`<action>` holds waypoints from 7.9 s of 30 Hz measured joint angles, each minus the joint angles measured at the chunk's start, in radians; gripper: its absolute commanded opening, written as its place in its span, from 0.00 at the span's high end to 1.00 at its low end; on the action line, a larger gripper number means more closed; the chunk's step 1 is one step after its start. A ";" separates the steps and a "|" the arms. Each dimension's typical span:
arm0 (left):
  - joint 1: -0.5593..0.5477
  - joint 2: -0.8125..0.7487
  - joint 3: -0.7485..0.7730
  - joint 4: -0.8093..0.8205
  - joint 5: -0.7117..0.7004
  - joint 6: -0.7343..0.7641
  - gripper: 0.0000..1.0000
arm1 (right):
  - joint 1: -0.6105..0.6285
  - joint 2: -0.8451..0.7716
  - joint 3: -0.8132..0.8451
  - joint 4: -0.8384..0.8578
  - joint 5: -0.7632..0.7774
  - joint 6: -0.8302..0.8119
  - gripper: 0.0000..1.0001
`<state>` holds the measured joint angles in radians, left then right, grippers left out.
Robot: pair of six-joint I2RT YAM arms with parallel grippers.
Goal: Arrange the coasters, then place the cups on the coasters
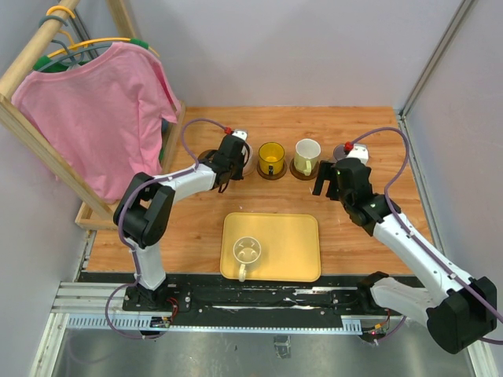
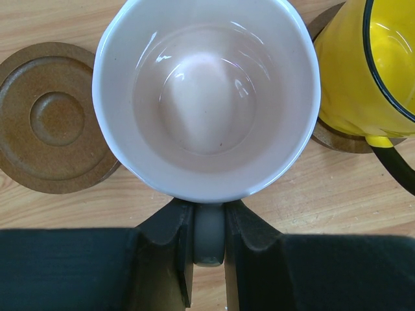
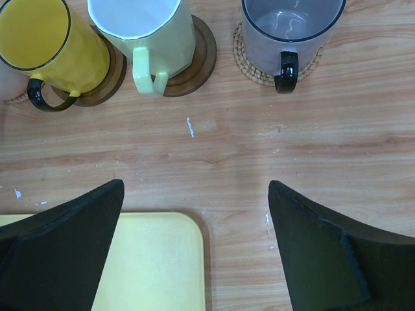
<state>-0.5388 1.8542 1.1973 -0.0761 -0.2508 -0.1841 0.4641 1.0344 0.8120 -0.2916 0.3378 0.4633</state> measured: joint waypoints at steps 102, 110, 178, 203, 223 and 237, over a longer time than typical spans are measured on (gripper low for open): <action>0.000 0.016 0.020 0.037 -0.022 -0.026 0.54 | 0.000 0.003 -0.039 0.018 -0.067 0.031 0.06; 0.000 0.014 0.020 0.036 -0.026 -0.033 0.38 | 0.000 0.003 -0.039 0.018 -0.077 0.034 0.06; -0.616 -0.724 -0.504 -0.531 0.151 -0.510 0.00 | -0.040 -0.046 -0.105 0.010 -0.059 0.028 0.02; -0.622 -0.726 -0.536 -0.551 -0.009 -0.557 0.50 | -0.040 0.000 -0.120 0.036 -0.120 0.030 0.02; -0.623 -0.718 -0.558 -0.460 -0.047 -0.514 0.95 | -0.040 0.000 -0.120 0.041 -0.129 0.030 0.02; -0.623 -0.730 -0.496 -0.465 -0.192 -0.450 0.94 | -0.040 -0.015 -0.124 0.043 -0.119 0.029 0.02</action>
<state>-1.1618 1.1244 0.7017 -0.5415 -0.4423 -0.6342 0.4240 1.0191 0.6880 -0.2481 0.2184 0.4919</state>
